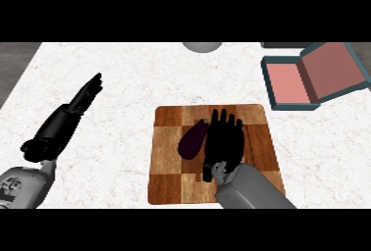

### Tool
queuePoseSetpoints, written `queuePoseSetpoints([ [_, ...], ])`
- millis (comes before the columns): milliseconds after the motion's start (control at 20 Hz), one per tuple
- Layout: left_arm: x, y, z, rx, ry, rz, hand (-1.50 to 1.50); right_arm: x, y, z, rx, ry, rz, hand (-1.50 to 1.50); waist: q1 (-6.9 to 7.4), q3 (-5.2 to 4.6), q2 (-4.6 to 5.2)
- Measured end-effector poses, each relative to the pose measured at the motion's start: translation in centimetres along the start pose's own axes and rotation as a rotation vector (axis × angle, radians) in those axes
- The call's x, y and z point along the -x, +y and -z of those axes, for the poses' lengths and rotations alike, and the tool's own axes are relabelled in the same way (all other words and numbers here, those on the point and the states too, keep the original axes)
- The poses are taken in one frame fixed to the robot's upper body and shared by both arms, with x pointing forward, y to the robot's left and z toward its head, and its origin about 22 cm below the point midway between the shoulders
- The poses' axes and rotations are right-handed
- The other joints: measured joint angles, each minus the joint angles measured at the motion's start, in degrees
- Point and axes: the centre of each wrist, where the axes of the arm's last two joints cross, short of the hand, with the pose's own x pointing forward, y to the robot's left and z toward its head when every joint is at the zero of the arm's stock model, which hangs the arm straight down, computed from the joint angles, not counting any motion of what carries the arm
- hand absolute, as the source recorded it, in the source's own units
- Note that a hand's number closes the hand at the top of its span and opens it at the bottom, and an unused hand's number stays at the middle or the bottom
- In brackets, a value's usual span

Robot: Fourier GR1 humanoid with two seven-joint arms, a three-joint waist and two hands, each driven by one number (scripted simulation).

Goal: Pick the can from the cutting board and place it in the cardboard box

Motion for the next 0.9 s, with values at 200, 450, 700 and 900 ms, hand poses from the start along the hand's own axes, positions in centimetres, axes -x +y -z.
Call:
queuePoseSetpoints([
  [200,0.3,0.0,-0.3,-0.005,0.0,0.002,0.0,0.7,0.0,0.6,-0.003,0.023,0.006,-1.5,-0.01,0.01,0.01],
  [450,-0.5,-0.4,0.4,-0.006,-0.002,0.001,0.0,1.2,0.7,0.6,-0.03,0.018,0.008,1.5,0.04,0.02,0.02],
  [700,-0.5,-0.2,0.6,-0.001,-0.008,0.001,0.0,1.1,0.8,0.9,0.014,-0.033,-0.048,1.5,0.12,0.02,0.02],
  [900,-0.7,-0.3,0.7,-0.004,-0.005,0.001,0.0,0.4,1.5,1.0,0.082,-0.046,-0.099,1.5,0.23,-0.01,-0.03],
])
